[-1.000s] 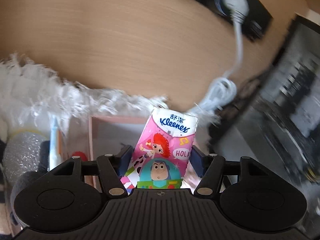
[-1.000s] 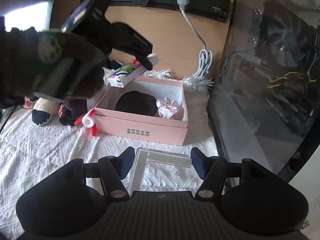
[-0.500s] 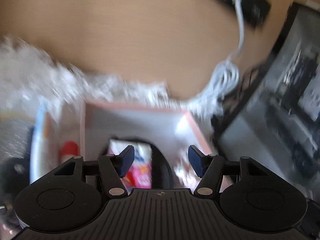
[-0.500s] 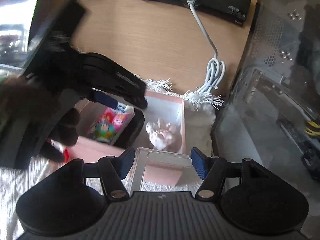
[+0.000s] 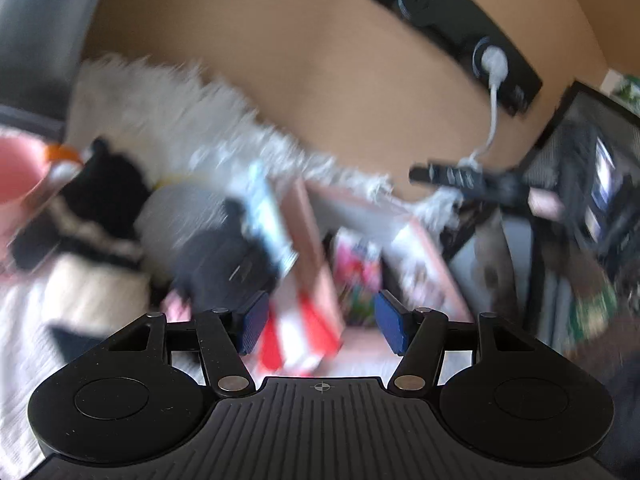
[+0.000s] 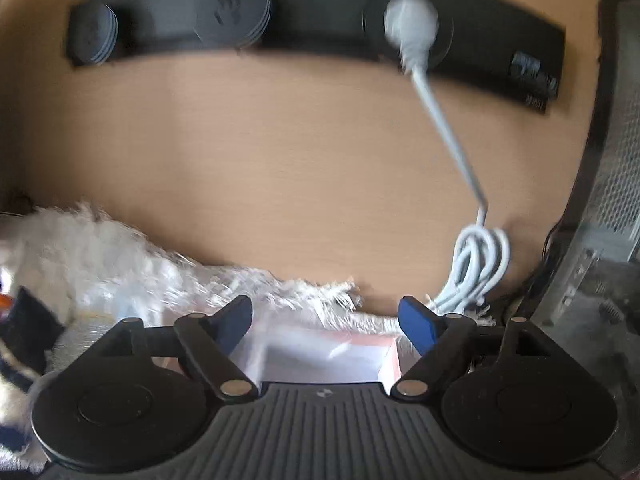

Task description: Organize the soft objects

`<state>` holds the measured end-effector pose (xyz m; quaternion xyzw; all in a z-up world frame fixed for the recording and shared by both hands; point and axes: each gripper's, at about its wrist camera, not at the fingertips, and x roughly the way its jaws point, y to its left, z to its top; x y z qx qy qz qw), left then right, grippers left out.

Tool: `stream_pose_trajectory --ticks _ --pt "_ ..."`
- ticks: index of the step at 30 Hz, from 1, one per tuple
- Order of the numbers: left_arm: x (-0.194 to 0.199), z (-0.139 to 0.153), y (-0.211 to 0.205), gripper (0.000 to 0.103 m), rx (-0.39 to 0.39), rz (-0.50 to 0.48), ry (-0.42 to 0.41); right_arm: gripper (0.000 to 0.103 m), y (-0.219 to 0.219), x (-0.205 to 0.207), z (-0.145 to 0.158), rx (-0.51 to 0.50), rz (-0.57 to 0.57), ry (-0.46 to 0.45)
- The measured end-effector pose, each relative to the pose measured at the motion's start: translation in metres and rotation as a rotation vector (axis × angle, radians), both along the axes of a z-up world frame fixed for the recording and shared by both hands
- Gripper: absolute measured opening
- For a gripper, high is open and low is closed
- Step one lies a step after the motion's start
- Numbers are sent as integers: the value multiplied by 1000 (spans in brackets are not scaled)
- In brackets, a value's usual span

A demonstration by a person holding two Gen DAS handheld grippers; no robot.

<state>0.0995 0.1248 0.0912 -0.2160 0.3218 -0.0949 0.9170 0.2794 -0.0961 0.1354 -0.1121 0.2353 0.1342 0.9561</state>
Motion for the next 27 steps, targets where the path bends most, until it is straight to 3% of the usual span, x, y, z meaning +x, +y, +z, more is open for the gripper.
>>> stream_pose_trajectory --ticks 2,5,9,17,23,27 --pt "-12 -8 6 64 32 7 27 81 5 7 -7 -2 -36 28" --pt "-33 -21 24 64 26 39 76 81 6 -9 -17 29 2 68" --pt "-57 -33 43 64 -4 112 123 81 19 -68 -36 -44 67 28" --pt "-95 -31 71 64 32 196 166 77 47 -172 -77 -45 197 114" --pt "-118 -27 79 64 43 215 160 60 68 -192 -98 -96 197 105" --pt "-129 -36 84 64 27 228 191 59 81 -184 -103 -130 166 78"
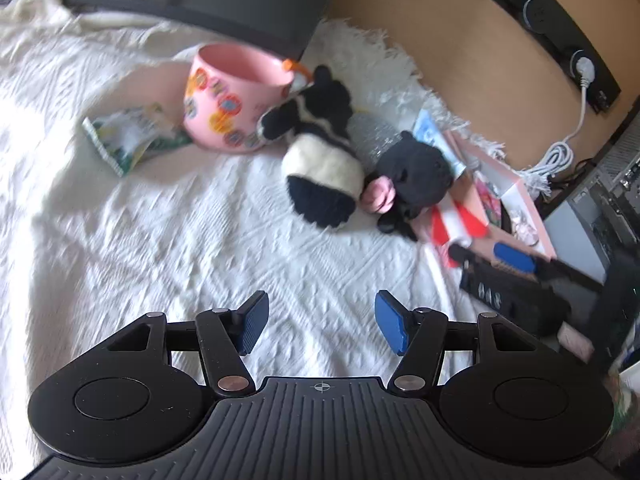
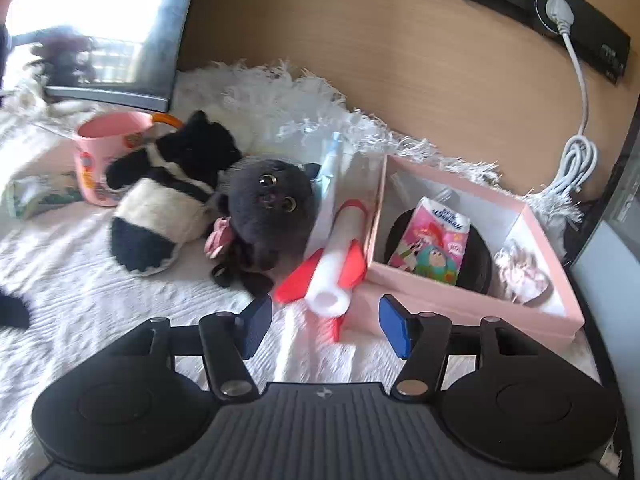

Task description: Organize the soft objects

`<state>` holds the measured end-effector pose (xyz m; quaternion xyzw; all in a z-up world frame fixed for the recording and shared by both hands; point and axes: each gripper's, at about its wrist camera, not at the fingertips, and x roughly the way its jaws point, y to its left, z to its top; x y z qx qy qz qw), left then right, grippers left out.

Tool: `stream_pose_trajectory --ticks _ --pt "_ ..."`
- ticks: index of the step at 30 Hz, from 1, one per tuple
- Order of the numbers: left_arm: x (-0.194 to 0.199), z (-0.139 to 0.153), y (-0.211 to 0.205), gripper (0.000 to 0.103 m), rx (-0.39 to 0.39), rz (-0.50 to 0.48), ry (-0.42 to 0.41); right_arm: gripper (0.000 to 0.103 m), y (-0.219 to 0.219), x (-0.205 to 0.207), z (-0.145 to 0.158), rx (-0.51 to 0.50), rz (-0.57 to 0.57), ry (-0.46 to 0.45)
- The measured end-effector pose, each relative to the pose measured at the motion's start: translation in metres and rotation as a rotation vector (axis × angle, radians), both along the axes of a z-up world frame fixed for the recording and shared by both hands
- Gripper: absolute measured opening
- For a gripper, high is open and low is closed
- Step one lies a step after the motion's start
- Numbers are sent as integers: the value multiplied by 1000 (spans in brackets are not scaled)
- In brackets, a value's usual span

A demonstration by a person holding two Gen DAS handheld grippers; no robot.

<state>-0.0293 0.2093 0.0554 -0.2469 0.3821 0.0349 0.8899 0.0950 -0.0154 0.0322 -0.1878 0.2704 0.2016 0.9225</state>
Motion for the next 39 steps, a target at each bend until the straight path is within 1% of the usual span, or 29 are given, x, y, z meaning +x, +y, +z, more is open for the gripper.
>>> stream_pose_trajectory --ticks 2,3,4,5,6,8,9,10,12,15,18,19,20,21,23,26,30,33,37,39 --pt "-4 -3 2 64 -2 -1 8 58 8 7 -3 -14 -20 -20" --pt "-6 -4 3 64 -2 -1 9 46 11 8 -4 -23 -26 -36" --pt "-8 -5 5 64 -2 -1 11 41 15 9 -4 -39 -35 -54" --pt "-9 -5 6 64 0 -2 10 40 19 9 -2 -66 -49 -81" --pt "-10 -5 7 64 -1 1 8 40 21 6 5 -68 -43 -119" --pt "-11 -5 11 64 -7 14 11 40 21 4 26 -12 -12 -165" --pt "-10 -6 12 64 -9 16 11 40 24 10 36 7 -1 -162" --pt "-10 -6 12 64 -11 15 9 40 26 19 44 26 2 -144" --pt "-9 -5 11 64 -13 2 2 40 32 50 54 79 5 -66" --pt "-9 -5 9 64 -13 -26 -2 41 47 98 60 88 -42 -29" --pt "-7 -6 9 64 -8 -47 7 40 63 143 55 96 -50 94" --pt "-7 -6 10 64 -8 -49 7 36 67 154 51 91 -64 124" --pt "-8 -7 12 64 -11 -50 6 19 70 161 47 84 -78 147" --pt "-8 -7 13 64 -15 -51 4 14 72 164 42 75 -88 176" --pt "-6 -8 16 64 -19 -50 5 14 68 161 37 86 -89 241" --pt "-1 -11 17 64 -28 -63 8 14 58 133 43 92 -58 238" --pt "10 -14 10 64 -29 -110 13 14 34 82 62 132 42 254" --pt "20 -15 1 64 -24 -162 10 13 9 50 69 163 84 292" --pt "33 -14 -15 64 -14 -223 -1 13 -30 18 58 184 64 355" --pt "39 -12 -25 64 -8 -255 -11 13 -53 5 54 218 31 361"
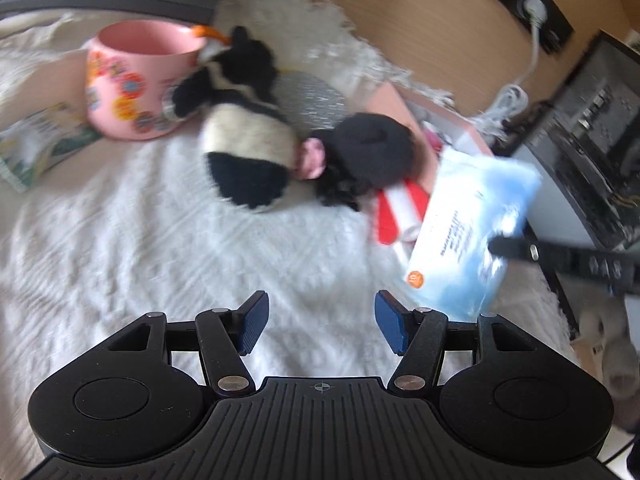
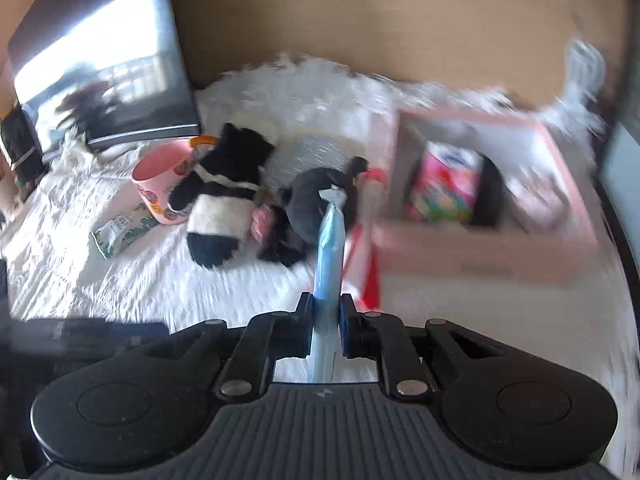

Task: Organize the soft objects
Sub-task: 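Lower the blue wipes pack with the right gripper while the left grasps the rose hair tie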

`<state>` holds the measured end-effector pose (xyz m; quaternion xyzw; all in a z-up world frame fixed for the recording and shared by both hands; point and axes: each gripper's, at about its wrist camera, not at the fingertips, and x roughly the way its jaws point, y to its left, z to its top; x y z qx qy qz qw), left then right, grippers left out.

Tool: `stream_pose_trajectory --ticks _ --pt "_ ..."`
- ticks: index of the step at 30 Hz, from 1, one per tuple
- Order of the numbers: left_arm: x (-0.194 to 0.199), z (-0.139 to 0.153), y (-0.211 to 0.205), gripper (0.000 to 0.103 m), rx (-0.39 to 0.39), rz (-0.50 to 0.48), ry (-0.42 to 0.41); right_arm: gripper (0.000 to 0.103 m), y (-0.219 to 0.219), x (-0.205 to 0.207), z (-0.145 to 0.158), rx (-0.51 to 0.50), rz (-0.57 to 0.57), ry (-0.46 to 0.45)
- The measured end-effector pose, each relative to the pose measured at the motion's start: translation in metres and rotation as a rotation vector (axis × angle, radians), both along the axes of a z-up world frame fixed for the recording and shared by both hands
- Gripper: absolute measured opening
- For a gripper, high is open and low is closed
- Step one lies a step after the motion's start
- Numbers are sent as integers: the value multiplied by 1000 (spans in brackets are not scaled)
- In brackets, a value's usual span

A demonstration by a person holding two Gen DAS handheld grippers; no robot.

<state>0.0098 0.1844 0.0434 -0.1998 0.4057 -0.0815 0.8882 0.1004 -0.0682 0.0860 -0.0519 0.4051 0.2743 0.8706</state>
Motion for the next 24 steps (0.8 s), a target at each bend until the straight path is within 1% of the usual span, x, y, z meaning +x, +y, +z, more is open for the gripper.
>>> stream_pose_trajectory --ticks 3,7,10,12,13,16,17,18,19,21,22,23,24 --pt "8 3 -14 64 18 -51 -18 13 -38 -9 -4 59 -75 58" --pt "17 8 -30 64 33 -98 -40 15 -77 -14 -9 81 -178 62" --pt "29 12 -40 64 48 -116 -65 25 -99 -16 -15 60 -246 52" --pt "39 15 -41 64 47 -91 -76 35 -109 -18 -21 7 -299 37" --pt "45 17 -40 64 61 -54 -88 36 -113 -20 -25 -14 -315 28" --pt "66 22 -33 64 149 24 -121 45 -121 -30 -29 -57 -319 -20" --pt "75 22 -30 63 168 43 -117 49 -122 -34 -30 -70 -312 -33" --pt "84 20 -27 63 172 54 -102 50 -124 -35 -31 -79 -309 -42" --pt "94 18 -24 60 165 60 -85 50 -125 -37 -33 -89 -308 -49" --pt "111 13 -21 49 163 74 -45 51 -123 -39 -37 -100 -307 -50" --pt "118 10 -21 41 175 81 -26 51 -122 -40 -41 -105 -307 -47" --pt "124 8 -22 36 194 86 -7 53 -121 -40 -44 -111 -306 -44" --pt "130 5 -24 35 213 90 8 55 -119 -41 -47 -119 -306 -42"
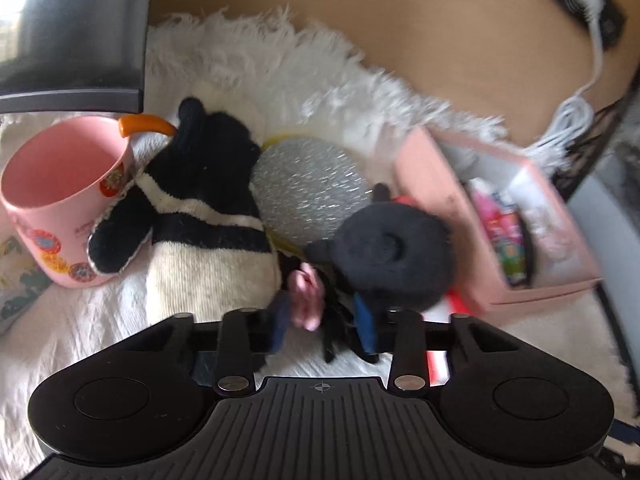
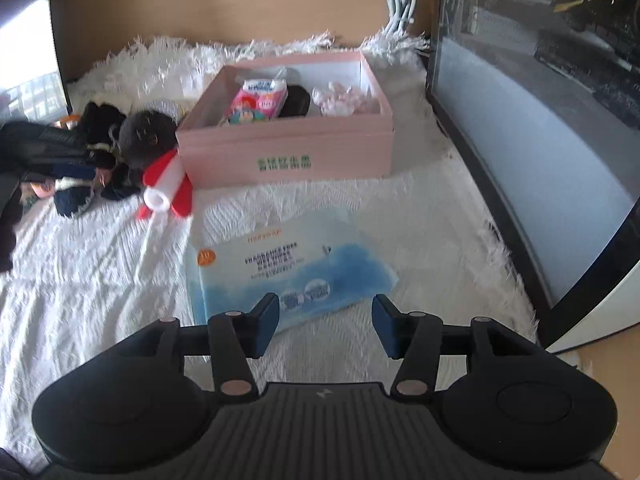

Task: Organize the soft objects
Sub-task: 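Lift the pink rose hair tie off the blanket with the left gripper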

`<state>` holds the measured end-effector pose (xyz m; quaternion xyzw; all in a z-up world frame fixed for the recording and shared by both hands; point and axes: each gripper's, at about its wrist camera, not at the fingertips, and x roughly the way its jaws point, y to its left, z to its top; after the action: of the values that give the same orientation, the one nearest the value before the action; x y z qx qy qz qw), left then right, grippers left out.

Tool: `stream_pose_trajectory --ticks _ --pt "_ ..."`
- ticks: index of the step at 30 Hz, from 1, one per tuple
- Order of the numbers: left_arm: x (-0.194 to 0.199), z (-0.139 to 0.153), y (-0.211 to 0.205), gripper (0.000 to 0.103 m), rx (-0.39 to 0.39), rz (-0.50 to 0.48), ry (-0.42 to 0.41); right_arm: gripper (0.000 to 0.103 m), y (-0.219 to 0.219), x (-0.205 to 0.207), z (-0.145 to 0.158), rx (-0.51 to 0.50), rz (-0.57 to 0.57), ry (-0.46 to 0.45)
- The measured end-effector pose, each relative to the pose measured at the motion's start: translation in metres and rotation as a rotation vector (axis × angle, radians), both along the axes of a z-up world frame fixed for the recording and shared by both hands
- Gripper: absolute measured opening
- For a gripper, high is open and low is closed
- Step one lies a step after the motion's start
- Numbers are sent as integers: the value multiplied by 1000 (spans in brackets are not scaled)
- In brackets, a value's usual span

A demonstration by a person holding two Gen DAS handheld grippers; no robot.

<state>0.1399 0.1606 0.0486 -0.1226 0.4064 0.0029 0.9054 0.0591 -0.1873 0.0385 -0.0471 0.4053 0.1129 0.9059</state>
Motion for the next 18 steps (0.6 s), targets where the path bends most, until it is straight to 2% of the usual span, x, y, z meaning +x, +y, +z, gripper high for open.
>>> stream_pose_trajectory --ticks 1,3,4,6,10,13,15,18 --pt "4 -3 -2 35 8 -2 11 57 1 -1 -4 -9 0 3" --pt "12 -8 -4 36 20 3 39 68 4 -3 -10 -23 2 0" --pt "17 -12 -5 40 24 10 53 70 4 -5 -12 -28 -4 -14" --pt "24 -19 -6 40 38 15 73 76 3 -6 -14 -40 -14 -26" --pt "28 -21 -17 36 116 -20 46 87 -5 -3 -18 -6 -50 -19" --pt "18 -23 -19 34 151 -67 19 92 -13 0 -23 29 -83 10" --pt "5 -21 -16 34 132 -93 7 93 -18 2 -26 55 -90 22" --pt "-21 -15 -10 33 107 -116 -4 98 -14 1 -29 23 -71 16"
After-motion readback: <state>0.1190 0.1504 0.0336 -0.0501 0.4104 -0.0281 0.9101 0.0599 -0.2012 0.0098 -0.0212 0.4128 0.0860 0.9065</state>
